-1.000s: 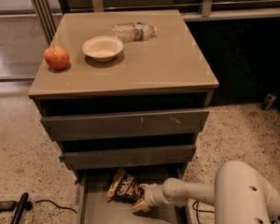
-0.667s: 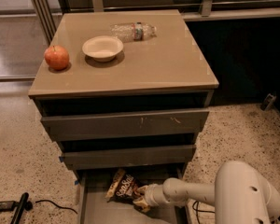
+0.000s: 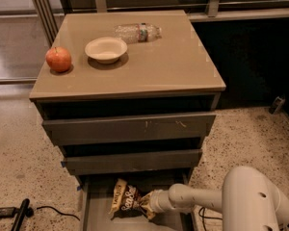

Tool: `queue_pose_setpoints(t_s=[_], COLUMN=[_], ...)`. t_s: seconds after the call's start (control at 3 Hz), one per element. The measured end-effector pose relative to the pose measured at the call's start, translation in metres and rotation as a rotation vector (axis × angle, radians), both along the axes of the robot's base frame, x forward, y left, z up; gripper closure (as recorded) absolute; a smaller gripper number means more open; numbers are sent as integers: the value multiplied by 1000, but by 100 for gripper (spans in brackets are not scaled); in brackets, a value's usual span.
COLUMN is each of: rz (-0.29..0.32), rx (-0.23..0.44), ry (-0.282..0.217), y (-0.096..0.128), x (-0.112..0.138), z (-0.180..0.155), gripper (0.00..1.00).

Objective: Pick brown chip bag from bottom drawer and place on counter

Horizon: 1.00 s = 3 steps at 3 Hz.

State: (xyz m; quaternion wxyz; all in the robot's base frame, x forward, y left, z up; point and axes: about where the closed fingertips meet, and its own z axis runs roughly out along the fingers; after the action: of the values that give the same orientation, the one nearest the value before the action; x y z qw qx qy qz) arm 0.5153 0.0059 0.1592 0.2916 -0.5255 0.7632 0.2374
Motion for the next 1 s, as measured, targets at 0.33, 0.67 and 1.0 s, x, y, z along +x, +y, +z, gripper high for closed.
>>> queue_pose_setpoints(t_s=[0.33,0.67,1.0], rz=[0,21,65], rx=[0,3,42], ry=[0,1,7], y=[0,4,7], x=[0,-1,-2], z=[0,6,31], gripper=[100,100,100])
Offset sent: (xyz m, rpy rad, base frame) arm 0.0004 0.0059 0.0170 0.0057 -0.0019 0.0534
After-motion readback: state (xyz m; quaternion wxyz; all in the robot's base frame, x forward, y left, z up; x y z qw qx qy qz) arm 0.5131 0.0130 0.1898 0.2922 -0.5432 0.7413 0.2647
